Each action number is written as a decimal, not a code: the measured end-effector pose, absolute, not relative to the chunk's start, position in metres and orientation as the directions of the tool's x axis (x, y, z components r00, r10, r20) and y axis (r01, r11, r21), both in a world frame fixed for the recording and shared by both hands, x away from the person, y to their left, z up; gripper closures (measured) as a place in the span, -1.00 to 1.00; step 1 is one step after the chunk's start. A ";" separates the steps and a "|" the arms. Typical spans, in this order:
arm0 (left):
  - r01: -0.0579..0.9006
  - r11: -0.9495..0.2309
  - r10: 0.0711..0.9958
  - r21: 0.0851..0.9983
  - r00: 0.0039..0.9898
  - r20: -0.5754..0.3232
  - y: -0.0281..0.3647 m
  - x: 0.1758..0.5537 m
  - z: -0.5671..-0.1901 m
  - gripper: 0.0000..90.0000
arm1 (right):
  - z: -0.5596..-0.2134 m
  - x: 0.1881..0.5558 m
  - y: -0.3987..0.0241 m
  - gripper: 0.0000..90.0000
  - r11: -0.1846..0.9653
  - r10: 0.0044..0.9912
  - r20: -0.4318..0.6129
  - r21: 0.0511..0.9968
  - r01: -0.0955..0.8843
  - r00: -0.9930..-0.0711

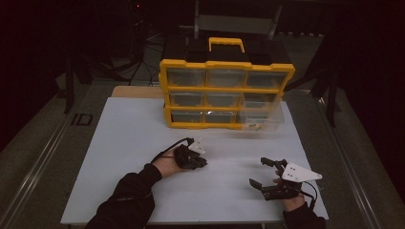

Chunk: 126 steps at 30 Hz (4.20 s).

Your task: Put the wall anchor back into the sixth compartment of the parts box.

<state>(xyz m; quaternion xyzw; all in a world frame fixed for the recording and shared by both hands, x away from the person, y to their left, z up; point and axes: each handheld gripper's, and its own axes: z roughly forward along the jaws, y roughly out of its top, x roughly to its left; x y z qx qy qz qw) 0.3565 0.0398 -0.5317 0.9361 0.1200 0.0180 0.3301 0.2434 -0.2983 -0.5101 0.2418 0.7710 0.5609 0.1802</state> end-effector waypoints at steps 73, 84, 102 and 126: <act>0.188 -0.587 0.286 0.787 0.958 -0.015 0.049 0.372 -0.375 0.86 | -0.509 0.243 -0.299 -0.72 0.251 0.576 -0.005 0.953 0.171 -0.817; 0.194 -0.537 0.313 0.821 0.950 -0.019 0.043 0.378 -0.351 0.86 | -0.509 0.243 -0.299 -0.72 0.251 0.577 -0.006 0.953 0.170 -0.817; 0.193 -0.467 0.330 0.863 0.943 -0.032 0.035 0.389 -0.321 0.86 | -0.509 0.243 -0.299 -0.72 0.252 0.576 -0.007 0.953 0.169 -0.818; 0.218 -0.432 0.358 0.875 0.932 -0.056 -0.015 0.397 -0.301 0.86 | -0.509 0.243 -0.299 -0.72 0.250 0.574 -0.006 0.953 0.168 -0.819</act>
